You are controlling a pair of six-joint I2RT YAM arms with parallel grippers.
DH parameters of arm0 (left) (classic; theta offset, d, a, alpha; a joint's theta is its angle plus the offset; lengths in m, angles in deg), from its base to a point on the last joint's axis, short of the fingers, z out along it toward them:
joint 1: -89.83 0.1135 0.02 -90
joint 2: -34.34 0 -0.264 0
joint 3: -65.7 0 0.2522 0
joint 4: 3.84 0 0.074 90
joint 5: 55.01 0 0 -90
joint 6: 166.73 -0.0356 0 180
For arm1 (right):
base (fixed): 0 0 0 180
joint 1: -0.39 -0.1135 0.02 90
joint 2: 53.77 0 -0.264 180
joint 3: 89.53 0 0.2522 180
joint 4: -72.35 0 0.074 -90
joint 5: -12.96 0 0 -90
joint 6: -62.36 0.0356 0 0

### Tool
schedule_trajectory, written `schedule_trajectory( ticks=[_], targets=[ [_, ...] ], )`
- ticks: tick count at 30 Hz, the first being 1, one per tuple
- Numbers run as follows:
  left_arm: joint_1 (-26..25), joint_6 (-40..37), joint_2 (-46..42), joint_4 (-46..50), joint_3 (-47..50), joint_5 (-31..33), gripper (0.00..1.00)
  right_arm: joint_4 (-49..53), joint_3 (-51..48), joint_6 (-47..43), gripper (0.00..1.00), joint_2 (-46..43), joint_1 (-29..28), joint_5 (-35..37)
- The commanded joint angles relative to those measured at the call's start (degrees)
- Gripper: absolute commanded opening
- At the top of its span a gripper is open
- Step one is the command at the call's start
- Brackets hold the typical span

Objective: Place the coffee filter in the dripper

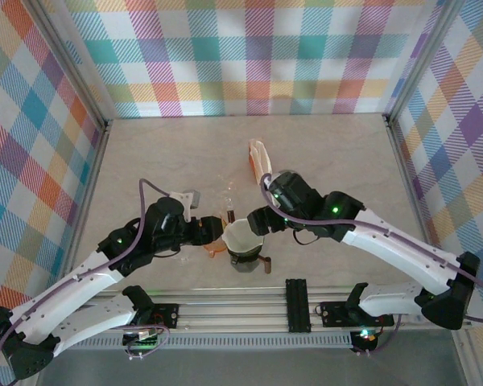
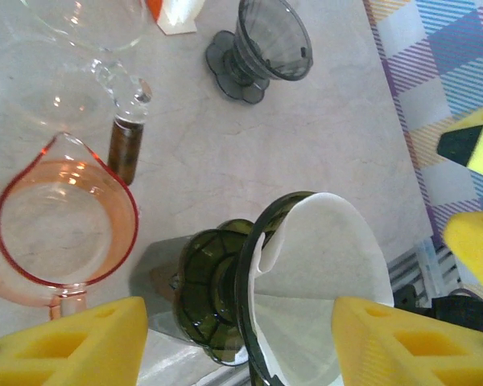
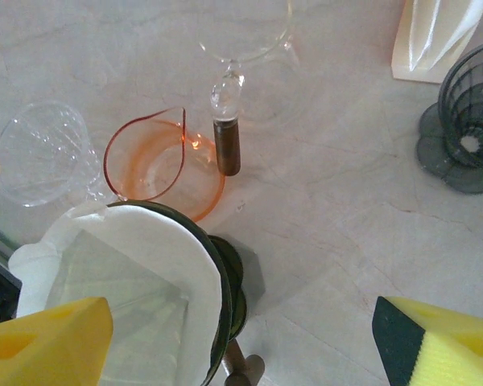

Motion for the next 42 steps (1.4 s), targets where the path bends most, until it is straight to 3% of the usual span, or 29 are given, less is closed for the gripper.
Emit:
schedule_trajectory(
  ticks=[1,4,7,12,23,42],
  targets=[
    [4.4,-3.6,2.9,5.0,-2.9,0.6,0.62,-1.6,-0.4,0.8,0.85,-2.0,0.0,1.9],
    [9.8,-6.5,8.0,6.2,-3.7,-3.2,0.54,-1.7,-1.2,1.0,0.85,-2.9,0.0,1.9],
    [11.6,-9.3,13.5,7.0,-4.4,-2.5,0.51,-1.9,-2.3,1.2,0.85,-3.8,-0.1,1.9],
    [11.8,-12.2,20.9,7.8,-6.0,2.6,0.49,-2.6,-4.3,1.5,0.86,-5.5,0.0,1.8],
    [11.9,-12.3,29.8,5.2,-6.8,7.6,0.38,-3.4,-7.8,1.9,0.87,-8.5,0.0,2.0],
    [10.3,-10.9,34.3,6.9,-8.1,13.2,0.21,-2.3,-13.4,4.3,0.88,-17.8,0.0,6.8]
  ],
)
